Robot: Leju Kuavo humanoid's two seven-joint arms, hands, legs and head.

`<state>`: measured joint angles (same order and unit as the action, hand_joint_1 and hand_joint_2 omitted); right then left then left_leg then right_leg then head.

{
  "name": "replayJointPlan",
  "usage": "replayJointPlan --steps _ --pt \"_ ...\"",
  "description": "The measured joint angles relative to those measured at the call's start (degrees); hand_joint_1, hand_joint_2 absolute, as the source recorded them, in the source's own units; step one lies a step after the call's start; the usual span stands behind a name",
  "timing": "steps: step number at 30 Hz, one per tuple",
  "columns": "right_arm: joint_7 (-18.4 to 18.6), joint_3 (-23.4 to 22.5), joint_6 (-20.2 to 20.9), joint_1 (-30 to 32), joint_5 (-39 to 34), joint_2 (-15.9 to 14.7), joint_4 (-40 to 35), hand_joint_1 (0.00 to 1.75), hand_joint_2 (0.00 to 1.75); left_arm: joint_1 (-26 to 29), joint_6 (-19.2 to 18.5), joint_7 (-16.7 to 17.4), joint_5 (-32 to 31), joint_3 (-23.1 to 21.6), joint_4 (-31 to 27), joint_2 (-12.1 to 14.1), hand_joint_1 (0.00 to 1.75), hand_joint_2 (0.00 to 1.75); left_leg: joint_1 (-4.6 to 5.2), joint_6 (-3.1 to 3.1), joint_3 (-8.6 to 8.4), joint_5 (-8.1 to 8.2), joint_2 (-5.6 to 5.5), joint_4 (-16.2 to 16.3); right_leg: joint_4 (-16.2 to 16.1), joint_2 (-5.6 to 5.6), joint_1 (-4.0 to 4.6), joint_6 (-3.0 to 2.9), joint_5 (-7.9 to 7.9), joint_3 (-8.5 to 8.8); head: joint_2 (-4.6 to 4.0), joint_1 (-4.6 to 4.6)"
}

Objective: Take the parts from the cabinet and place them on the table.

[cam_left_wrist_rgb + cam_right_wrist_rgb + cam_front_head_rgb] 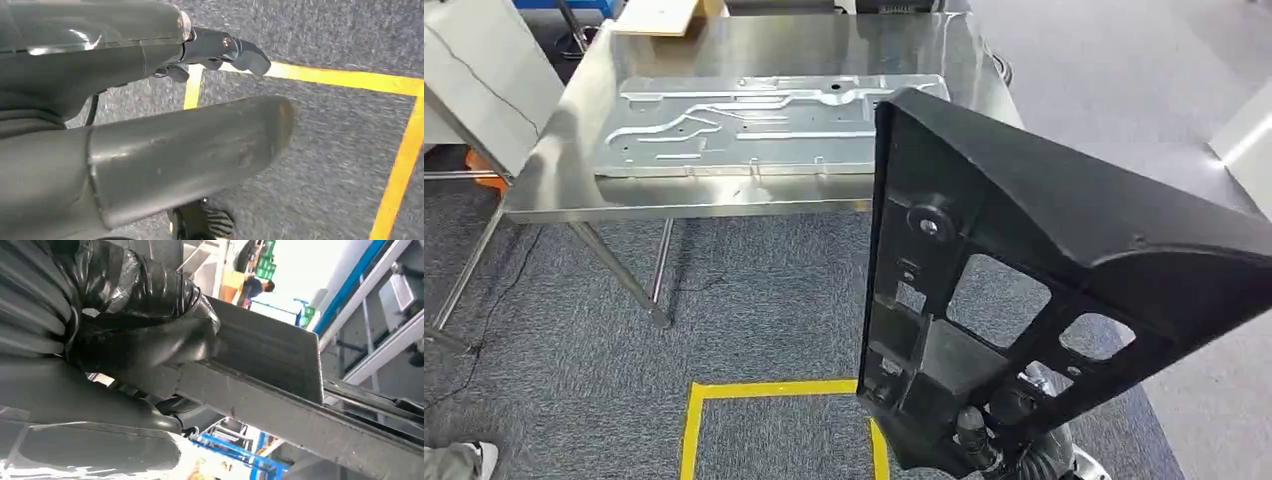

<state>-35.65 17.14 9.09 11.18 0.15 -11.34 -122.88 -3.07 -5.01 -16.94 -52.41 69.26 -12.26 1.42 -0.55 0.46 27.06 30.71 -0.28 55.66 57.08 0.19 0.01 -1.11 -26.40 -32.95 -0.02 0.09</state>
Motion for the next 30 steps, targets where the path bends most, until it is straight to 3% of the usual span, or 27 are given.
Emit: replayJointPlan --steps 1,2,4,5,6,7,9,10,11,14,16,18,20,21,22,23,25,27,30 --pt "0.1 0.0 0.0 0.0 0.0 0.1 0.0 1.75 1.75 0.0 -0.1 0.0 -0.1 0.0 0.0 0.0 0.00 0.00 -0.33 -0.09 -0.23 0.46 0.21 0.6 -0.9 -0.15 -0.51 -0.18 0.25 0.92 0.00 0.00" --pt "0.1 0.0 0.0 0.0 0.0 0.1 0.0 1.75 1.75 -0.2 -0.1 -0.1 -0.1 0.0 0.0 0.0 0.00 0.00 -0.20 -0.26 1.09 1.91 0.16 3.4 -1.3 -0.23 -0.51 -0.49 0.09 1.54 0.00 -0.02" --pt "0.1 0.0 -0.1 -0.2 0.0 0.1 0.0 1.75 1.75 -0.1 -0.1 -0.1 -0.2 0.0 0.0 0.0 0.00 0.00 -0.30 -0.72 6.72 6.12 0.15 13.2 -1.3 -0.39 -0.46 -0.82 -0.48 1.98 0.00 -0.02" --pt "0.1 0.0 -0.1 -0.1 0.0 0.1 0.0 1.75 1.75 0.0 -0.1 -0.1 -0.2 0.0 0.0 0.0 0.00 0.00 -0.30 -0.90 9.39 7.16 0.16 17.4 -1.2 -0.39 -0.44 -0.84 -0.80 2.19 0.00 0.00" --pt "0.1 0.0 -0.1 -0.1 0.0 0.1 0.0 1.75 1.75 0.2 -0.2 -0.1 -0.2 0.0 0.0 0.0 0.00 0.00 -0.34 -1.00 11.10 6.72 0.16 19.2 -1.1 -0.33 -0.44 -0.82 -1.14 2.48 0.00 -0.02" --pt "0.1 0.0 -0.1 -0.1 0.0 0.1 0.0 1.75 1.75 0.3 -0.2 -0.1 -0.2 0.0 0.0 0.0 0.00 0.00 -0.44 -1.09 11.31 4.54 0.17 18.1 -1.0 -0.25 -0.45 -0.74 -1.60 3.00 0.00 -0.02" --pt "0.1 0.0 -0.1 -0.1 0.0 0.1 0.0 1.75 1.75 0.2 -0.2 -0.1 -0.2 0.0 0.0 0.0 0.00 0.00 -0.63 -1.04 8.08 -2.78 0.23 8.7 -0.6 -0.19 -0.50 -0.35 -2.83 4.43 0.00 -0.02" --pt "0.1 0.0 -0.1 -0.1 0.0 0.1 0.0 1.75 1.75 0.2 -0.2 -0.1 -0.2 0.0 0.0 0.0 0.00 0.00 -0.65 -0.88 6.37 -5.37 0.25 3.8 -0.6 -0.21 -0.51 -0.05 -3.44 5.12 0.00 -0.02" --pt "0.1 0.0 -0.1 -0.2 0.0 0.1 0.0 1.75 1.75 0.2 -0.2 -0.1 -0.2 0.0 0.0 0.0 0.00 0.00 -0.31 -0.70 5.98 -4.39 0.20 3.3 -0.5 -0.20 -0.11 0.42 -3.81 5.16 0.00 0.02" --pt "0.2 0.0 -0.2 -0.3 0.0 0.1 0.0 1.75 1.75 0.4 -0.2 0.0 -0.3 0.0 0.0 0.0 0.00 0.00 -0.08 0.52 5.69 -3.86 0.04 2.6 -0.5 -0.06 -0.24 1.10 -4.06 4.88 0.00 -0.04" --pt "0.2 0.0 -0.2 -0.4 0.0 0.1 0.0 1.75 1.75 0.4 -0.2 0.0 -0.4 0.0 0.0 0.0 0.00 0.00 -0.52 1.24 5.12 -3.87 0.00 2.0 0.1 -0.13 -0.49 1.77 -4.92 5.07 0.00 0.02" --pt "0.0 0.0 -0.3 -0.5 0.0 0.2 -0.1 1.75 1.75 0.2 -0.2 0.0 -0.4 0.0 0.0 0.0 0.00 0.00 -0.57 1.89 4.78 -3.48 0.03 2.0 6.5 -0.16 -0.53 2.27 -7.93 1.78 0.00 0.00" --pt "0.0 0.0 -0.3 -0.4 0.0 0.2 -0.1 1.75 1.75 0.2 -0.2 0.0 -0.4 0.0 0.0 0.0 0.00 0.00 -0.45 2.14 4.49 -3.03 0.07 2.0 16.5 -0.16 -0.70 2.56 -11.31 -4.35 0.00 0.00" --pt "0.0 0.0 -0.3 -0.4 0.0 0.2 -0.1 1.75 1.75 0.2 -0.2 0.0 -0.4 0.0 0.0 0.0 0.00 0.00 -0.43 2.11 4.24 -2.80 0.04 2.0 18.8 -0.16 -0.73 2.59 -11.07 -6.27 0.00 0.00" --pt "0.0 0.0 -0.3 -0.4 0.0 0.2 -0.1 1.75 1.75 0.3 -0.2 0.0 -0.4 0.0 0.0 0.0 0.00 0.00 -0.42 2.08 3.81 -2.49 0.00 2.0 18.3 -0.16 -0.73 2.50 -9.25 -6.80 0.00 0.00" --pt "0.0 0.0 -0.3 -0.4 0.0 0.2 -0.1 1.75 1.75 0.2 -0.2 0.0 -0.4 0.0 0.0 0.0 0.00 0.00 -0.42 2.01 3.28 -2.14 -0.09 2.0 15.4 -0.16 -0.72 2.30 -6.43 -6.04 0.00 0.00" --pt "0.0 0.0 -0.4 -0.5 0.0 0.2 -0.1 1.75 1.75 0.2 -0.2 0.0 -0.6 0.0 0.0 0.0 0.00 0.00 -0.41 1.68 1.83 -1.32 -0.25 1.9 5.5 -0.14 -0.49 1.46 0.23 -2.30 0.00 0.00" --pt "-0.3 0.0 -0.7 -0.5 0.0 0.2 -0.1 1.75 1.75 0.1 -0.2 0.0 -0.6 0.0 0.0 -0.1 0.00 0.00 -0.29 0.98 1.62 -0.73 -0.47 1.8 1.9 -0.20 0.26 0.51 0.25 -0.64 0.00 0.02" --pt "-0.4 0.0 -0.8 -0.6 0.1 0.2 -0.3 1.75 1.75 0.1 -0.2 -0.1 -0.7 0.0 0.0 -0.1 0.00 0.00 -0.46 0.07 1.09 -0.81 -0.12 0.5 0.8 0.12 0.35 0.13 -0.28 -0.25 0.00 0.00"
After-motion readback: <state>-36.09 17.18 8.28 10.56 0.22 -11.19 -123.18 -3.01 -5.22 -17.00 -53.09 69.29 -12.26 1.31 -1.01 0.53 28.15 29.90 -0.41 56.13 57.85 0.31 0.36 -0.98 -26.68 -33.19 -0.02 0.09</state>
